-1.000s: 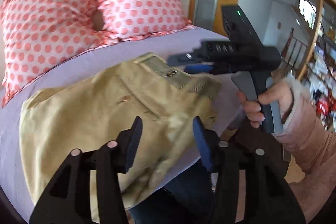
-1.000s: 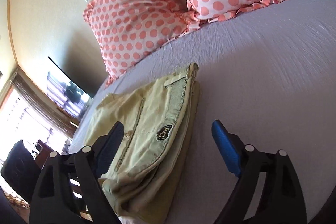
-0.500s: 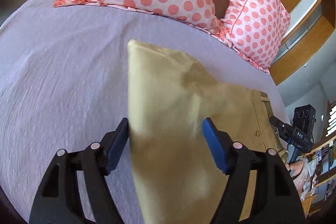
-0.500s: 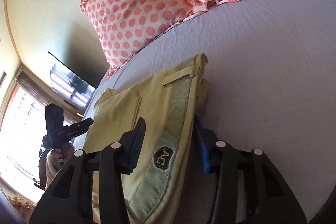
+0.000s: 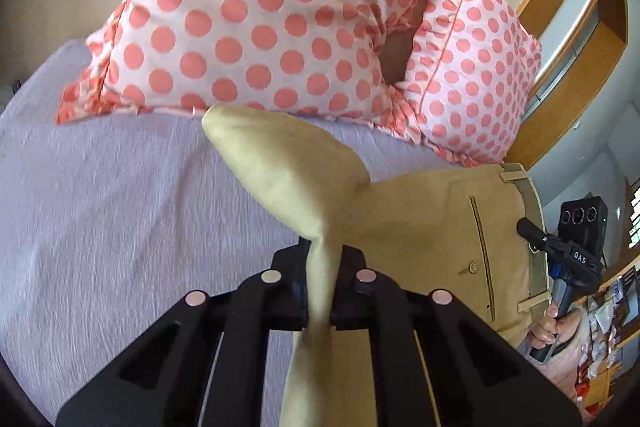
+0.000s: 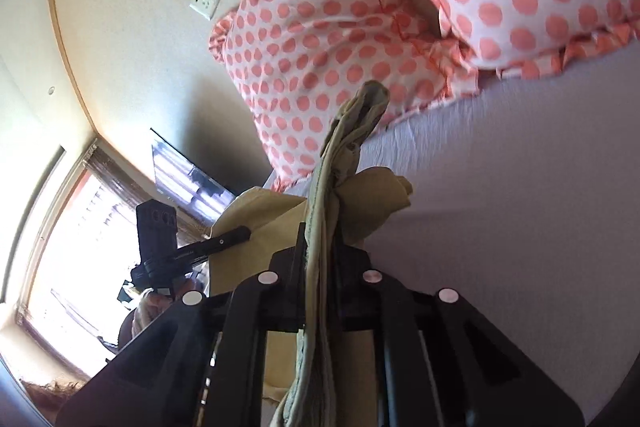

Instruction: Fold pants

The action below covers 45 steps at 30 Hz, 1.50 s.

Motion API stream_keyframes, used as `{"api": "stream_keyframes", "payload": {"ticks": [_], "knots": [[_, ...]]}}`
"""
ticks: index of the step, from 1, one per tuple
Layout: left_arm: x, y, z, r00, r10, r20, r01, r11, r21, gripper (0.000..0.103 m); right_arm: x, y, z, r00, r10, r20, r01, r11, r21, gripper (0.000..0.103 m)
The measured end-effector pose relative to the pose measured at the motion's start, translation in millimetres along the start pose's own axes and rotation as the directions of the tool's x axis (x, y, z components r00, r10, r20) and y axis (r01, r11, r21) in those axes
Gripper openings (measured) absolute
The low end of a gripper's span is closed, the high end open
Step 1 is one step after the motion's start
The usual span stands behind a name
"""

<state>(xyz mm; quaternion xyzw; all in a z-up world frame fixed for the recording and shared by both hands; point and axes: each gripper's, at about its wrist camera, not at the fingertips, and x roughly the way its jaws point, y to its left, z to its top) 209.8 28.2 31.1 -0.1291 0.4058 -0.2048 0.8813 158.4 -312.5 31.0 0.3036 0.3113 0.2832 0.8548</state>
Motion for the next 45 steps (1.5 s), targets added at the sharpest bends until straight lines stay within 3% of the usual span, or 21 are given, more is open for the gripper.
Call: {"api": "stream_keyframes", "payload": {"ticks": [3,5,6,8,11,13,15,18,19,21,22,25,28,30,34,37,39,41,43,45], "knots": [[34,-9,30,0.99,0.135,0.049,-0.138,0.989,0.048,0.008,3,-17,32,0.995,-0.064,0.073,0.062,0.998,0.026,0.009],[67,-5,38,0.977,0.211,0.008,-0.211,0.977,0.041,0.009,16,-38,38,0.988,-0.142,0.06,0.139,0.989,0.054,0.009],[82,0,38,0.97,0.242,-0.032,-0.241,0.97,0.031,0.011,25,-47,36,0.977,-0.212,0.024,0.21,0.976,0.058,0.01],[92,11,31,0.961,0.271,-0.062,-0.271,0.963,0.016,0.019,37,-63,27,0.921,-0.385,-0.059,0.388,0.92,0.054,0.015],[64,19,21,0.952,0.306,0.023,-0.307,0.952,0.018,0.024,16,-57,21,0.908,-0.419,0.005,0.419,0.907,0.047,0.02],[35,19,12,0.959,0.27,0.089,-0.271,0.962,-0.001,0.025,4,-39,19,0.931,-0.362,0.048,0.362,0.932,0.015,0.045],[17,10,2,0.981,0.162,0.105,-0.163,0.987,0.005,0.041,6,-21,15,0.958,-0.284,0.044,0.285,0.958,-0.03,0.063],[26,-8,-15,0.999,0.046,0.026,-0.046,0.999,0.029,0.057,29,-13,8,0.963,-0.269,-0.036,0.267,0.963,-0.041,0.081],[36,-11,-20,0.999,0.04,-0.02,-0.04,0.999,0.028,0.058,40,-17,5,0.948,-0.309,-0.082,0.308,0.951,-0.019,0.087],[63,-17,-33,0.991,0.095,-0.099,-0.093,0.995,0.025,0.057,50,-28,-3,0.916,-0.374,-0.146,0.382,0.923,0.035,0.087],[64,-19,-38,0.99,0.121,-0.078,-0.118,0.992,0.038,0.057,44,-22,-6,0.912,-0.393,-0.121,0.399,0.916,0.033,0.087],[47,-37,-58,0.968,0.249,-0.042,-0.244,0.964,0.105,0.072,31,7,-20,0.851,-0.513,-0.114,0.516,0.857,-0.011,0.096],[15,-48,-90,0.963,0.268,0.014,-0.267,0.953,0.141,0.089,11,43,-52,0.831,-0.555,-0.028,0.551,0.83,-0.093,0.102],[-2,-52,-112,0.96,0.277,0.032,-0.279,0.949,0.15,0.094,6,58,-77,0.799,-0.601,0.017,0.596,0.788,-0.156,0.102],[-21,-50,-152,0.95,0.311,0.023,-0.312,0.941,0.13,0.097,14,70,-123,0.766,-0.643,0.015,0.627,0.743,-0.234,0.102],[-22,-49,-173,0.938,0.346,0.006,-0.344,0.931,0.121,0.098,22,74,-146,0.754,-0.657,0.014,0.637,0.726,-0.259,0.102],[-26,-53,-183,0.926,0.375,0.034,-0.376,0.917,0.131,0.101,24,81,-156,0.718,-0.693,0.064,0.678,0.676,-0.289,0.102],[-27,-55,-191,0.917,0.394,0.058,-0.398,0.906,0.142,0.101,25,83,-165,0.697,-0.712,0.083,0.699,0.649,-0.301,0.102],[-30,-54,-196,0.917,0.387,0.095,-0.397,0.908,0.133,0.101,27,85,-171,0.671,-0.733,0.112,0.723,0.612,-0.32,0.102],[-31,-55,-200,0.914,0.385,0.125,-0.4,0.907,0.131,0.101,26,85,-173,0.669,-0.731,0.135,0.73,0.61,-0.309,0.102]]}}
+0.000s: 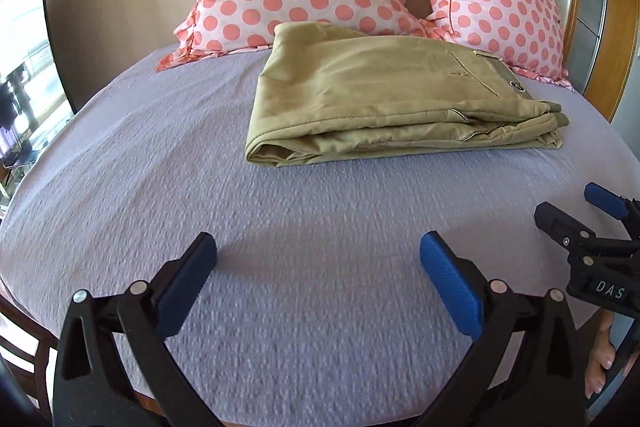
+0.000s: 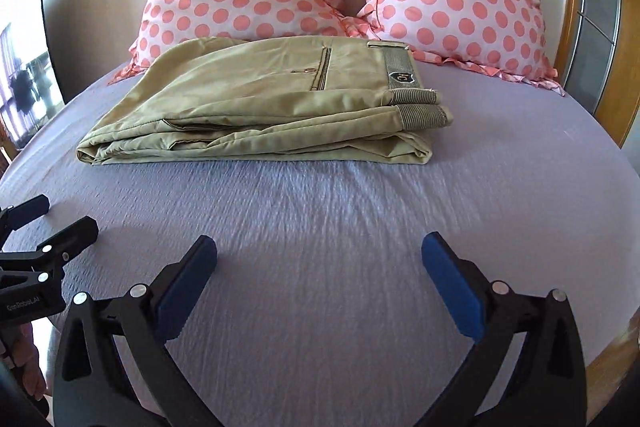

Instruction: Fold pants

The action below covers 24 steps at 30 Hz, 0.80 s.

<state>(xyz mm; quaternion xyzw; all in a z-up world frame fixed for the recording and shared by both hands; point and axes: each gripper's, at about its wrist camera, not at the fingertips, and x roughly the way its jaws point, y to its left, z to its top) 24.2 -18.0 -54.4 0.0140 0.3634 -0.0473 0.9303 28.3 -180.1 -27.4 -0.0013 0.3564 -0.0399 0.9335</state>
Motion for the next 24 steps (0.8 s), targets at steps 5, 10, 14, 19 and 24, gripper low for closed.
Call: {"api": "stream_keyframes", "payload": {"ticks": [5,10,14,19,24], "knots": [[-3,-1,-7,0.998,0.004,0.061,-0.005,1.0,0.009,0.101,-2,0,-7,0.998,-0.003,0.056,0.003,1.0,-0.002,0.102],[-3,-1,-11,0.995,0.005,0.101,-0.007,1.0,0.015,0.101,-4,0,-11,0.996,-0.005,0.091,0.005,1.0,-0.001,0.102],[-3,-2,-11,0.994,0.006,0.111,-0.007,1.0,0.016,0.101,-4,1,-13,0.994,-0.009,0.105,0.009,1.0,0.002,0.102],[-3,-2,-13,0.993,0.006,0.117,-0.008,1.0,0.016,0.101,-5,1,-14,0.994,-0.01,0.108,0.01,1.0,0.001,0.102],[-3,-2,-13,0.993,0.006,0.115,-0.008,1.0,0.016,0.101,-4,1,-14,0.994,-0.01,0.109,0.01,1.0,0.0,0.102]]}}
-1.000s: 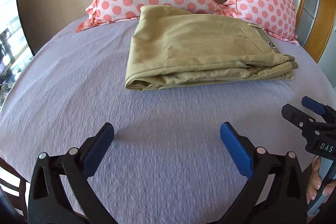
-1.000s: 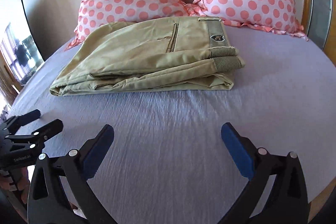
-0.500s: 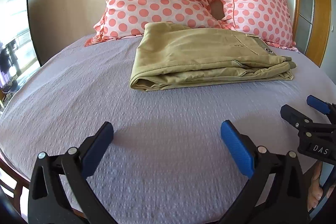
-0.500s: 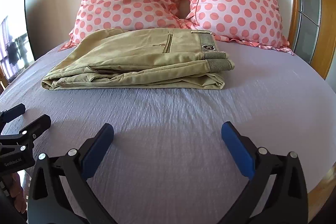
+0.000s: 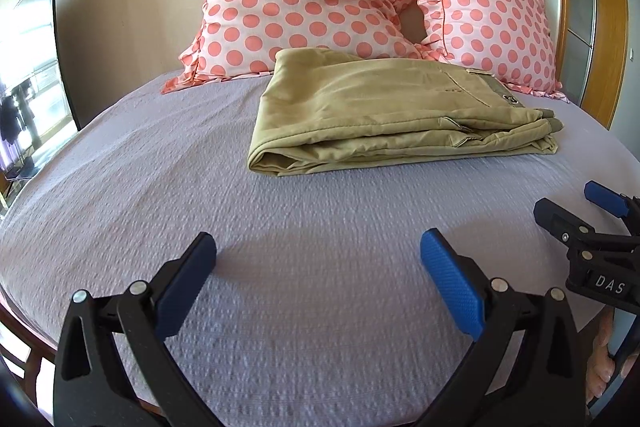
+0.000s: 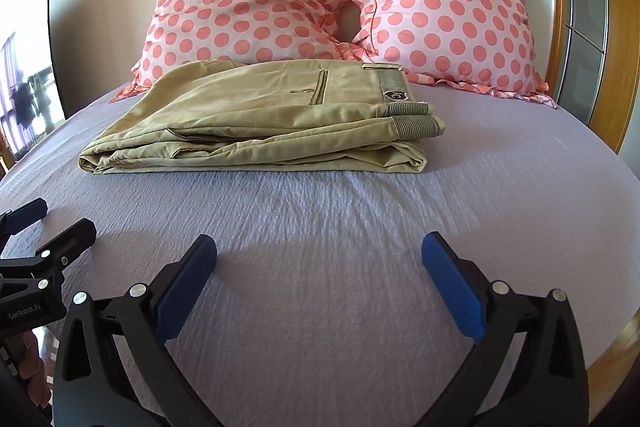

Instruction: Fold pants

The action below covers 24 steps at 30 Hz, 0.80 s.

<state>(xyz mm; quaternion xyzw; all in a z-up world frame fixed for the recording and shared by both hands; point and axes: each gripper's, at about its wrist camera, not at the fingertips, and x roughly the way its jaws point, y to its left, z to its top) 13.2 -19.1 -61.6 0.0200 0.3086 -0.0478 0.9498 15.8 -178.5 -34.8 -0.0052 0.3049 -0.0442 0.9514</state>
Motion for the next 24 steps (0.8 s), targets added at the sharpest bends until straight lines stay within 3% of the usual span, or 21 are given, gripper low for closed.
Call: {"api": "stream_keyframes", "payload": {"ticks": [24], "knots": [[0.3,-3.3,3.8,0.999,0.012,-0.031,-0.012,1.0,-0.014,0.101,0.4,0.6,-0.3,1.0,-0.001,0.002,0.001,1.0,0.001,0.102]]}}
